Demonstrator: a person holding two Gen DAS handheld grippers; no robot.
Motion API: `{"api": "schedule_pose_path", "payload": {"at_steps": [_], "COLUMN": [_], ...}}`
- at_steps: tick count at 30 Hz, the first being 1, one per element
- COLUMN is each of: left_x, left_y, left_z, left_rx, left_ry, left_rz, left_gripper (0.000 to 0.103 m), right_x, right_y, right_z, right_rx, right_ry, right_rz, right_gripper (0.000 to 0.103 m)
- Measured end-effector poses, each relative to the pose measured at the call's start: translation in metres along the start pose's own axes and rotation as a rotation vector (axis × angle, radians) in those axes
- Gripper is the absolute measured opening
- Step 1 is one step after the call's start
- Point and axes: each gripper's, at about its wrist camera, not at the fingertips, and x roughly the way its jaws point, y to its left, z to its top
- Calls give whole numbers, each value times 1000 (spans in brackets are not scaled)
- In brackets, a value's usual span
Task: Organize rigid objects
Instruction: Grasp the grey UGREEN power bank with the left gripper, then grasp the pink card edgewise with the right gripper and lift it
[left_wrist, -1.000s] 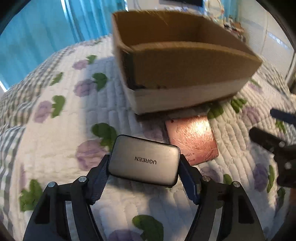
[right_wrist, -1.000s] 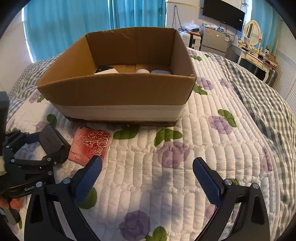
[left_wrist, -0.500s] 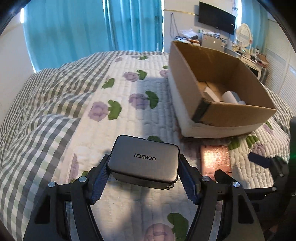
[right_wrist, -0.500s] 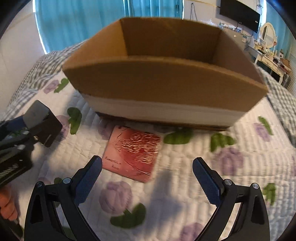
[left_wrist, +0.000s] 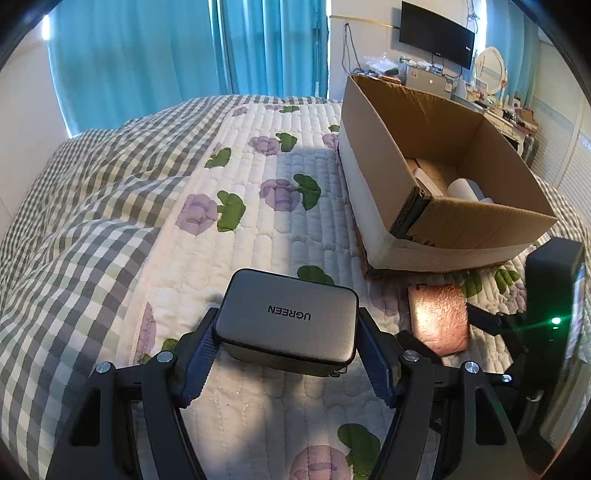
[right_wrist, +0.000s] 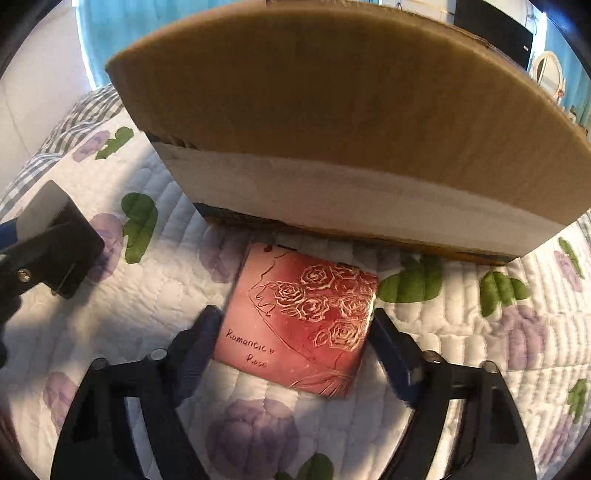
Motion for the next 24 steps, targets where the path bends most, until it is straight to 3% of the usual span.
{"api": "schedule_pose_path", "payload": {"at_steps": [7,8,9,11,13,16,21,24], "left_x": [-9,-13,-16,-25,-30,-30,-25,-24], "left_y": [-6,-8,-10,-14,-18,-26,-28,-24], "left_z": [0,1,1,0,-1,-5,-12,-12], "left_rx": [11,14,17,20,21,40,42,27], "left_ry": [5,3,-1,-11,-12,-5,19,19], "left_rz": [-9,-12,-18,-42,-62,-58,-54,-42], "left_gripper": [71,71,72,71,72,71,71,72], "right_x": [-33,-42,-50,-58,-57,-55,-74,-72], "right_y": [-14,-16,-18,-24,-25,-37,-53,-39], "right_z": [-5,-4,-3,0,0,-10,-24,-7], "right_rx": [39,37,26,44,23,75,107,82], "right_ry": [-55,-71,-92,-74,-20,-13,-69,-84], "right_rz": [-13,-24,-45,-2,-50,10,104,195], "right_gripper": [74,31,18,14,11,11,9,9]}}
